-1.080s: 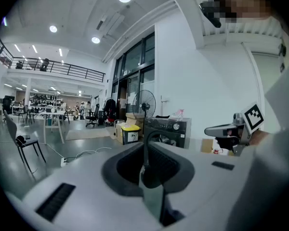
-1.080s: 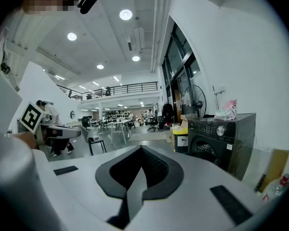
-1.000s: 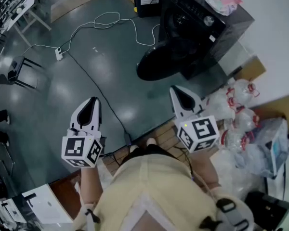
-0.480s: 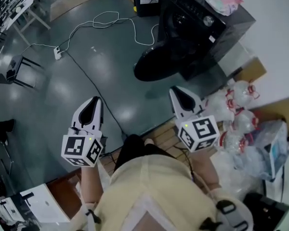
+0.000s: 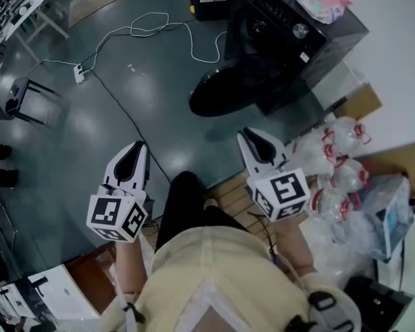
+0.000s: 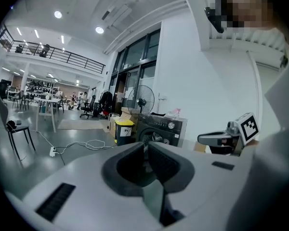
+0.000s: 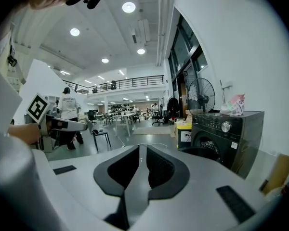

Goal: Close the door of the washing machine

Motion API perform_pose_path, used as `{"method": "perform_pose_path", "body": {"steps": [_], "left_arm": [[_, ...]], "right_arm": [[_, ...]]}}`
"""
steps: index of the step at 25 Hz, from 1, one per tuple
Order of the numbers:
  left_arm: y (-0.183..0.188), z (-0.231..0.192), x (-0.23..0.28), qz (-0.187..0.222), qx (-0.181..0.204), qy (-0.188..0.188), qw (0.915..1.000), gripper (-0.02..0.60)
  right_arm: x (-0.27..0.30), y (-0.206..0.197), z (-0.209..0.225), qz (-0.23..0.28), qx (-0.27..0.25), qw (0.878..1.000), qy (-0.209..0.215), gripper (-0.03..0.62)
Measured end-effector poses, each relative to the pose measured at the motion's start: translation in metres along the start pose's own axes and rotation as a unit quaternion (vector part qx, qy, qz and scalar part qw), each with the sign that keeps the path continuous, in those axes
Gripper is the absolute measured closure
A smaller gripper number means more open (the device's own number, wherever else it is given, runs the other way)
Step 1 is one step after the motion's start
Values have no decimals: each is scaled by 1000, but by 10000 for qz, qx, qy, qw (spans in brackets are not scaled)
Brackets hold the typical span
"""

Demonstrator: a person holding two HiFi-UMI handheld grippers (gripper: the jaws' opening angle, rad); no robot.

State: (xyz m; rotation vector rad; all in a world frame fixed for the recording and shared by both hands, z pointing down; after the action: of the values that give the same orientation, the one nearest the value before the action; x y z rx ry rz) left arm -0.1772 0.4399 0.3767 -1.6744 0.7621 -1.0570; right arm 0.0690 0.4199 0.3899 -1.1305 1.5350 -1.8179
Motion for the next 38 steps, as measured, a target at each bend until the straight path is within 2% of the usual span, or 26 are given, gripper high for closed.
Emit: {"method": "perform_pose_path", "body": {"steps": [3, 13, 17, 23, 29, 33, 38], "left_arm": [[0, -5, 10, -76, -2, -8, 10000, 549], [6, -38, 66, -88, -172, -88, 9998, 549], [15, -63, 90, -247, -242, -146, 9993, 549], [42, -94, 115, -633, -261, -523, 9963, 549], [65, -108, 125, -693, -232, -844, 9937, 549], [69, -110, 131, -611, -295, -875, 9939, 549], [67, -108, 143, -644, -416, -816, 9937, 549]], "right_arm": [[11, -2, 2, -59, -7, 9999, 110, 508], [67, -1, 14, -358, -172, 9988, 296, 444], [104, 7, 22, -534, -103, 9980, 319, 431], [149, 47, 13, -869, -225, 9951, 417, 421], [162, 68, 5, -1268, -281, 9908, 389, 421], [162, 61, 12, -1473, -434, 9876, 323, 421], [169, 37, 32, -2013, -838, 9750, 426, 421]]}}
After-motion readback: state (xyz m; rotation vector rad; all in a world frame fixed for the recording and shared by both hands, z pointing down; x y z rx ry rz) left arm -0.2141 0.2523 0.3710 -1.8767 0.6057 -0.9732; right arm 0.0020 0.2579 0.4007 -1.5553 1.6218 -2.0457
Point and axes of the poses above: the fingertips, and each gripper's own axes: x forward along the fingers, z to its right, y out of its top, the point moved 3 cm from there along -x, backward along the fingers
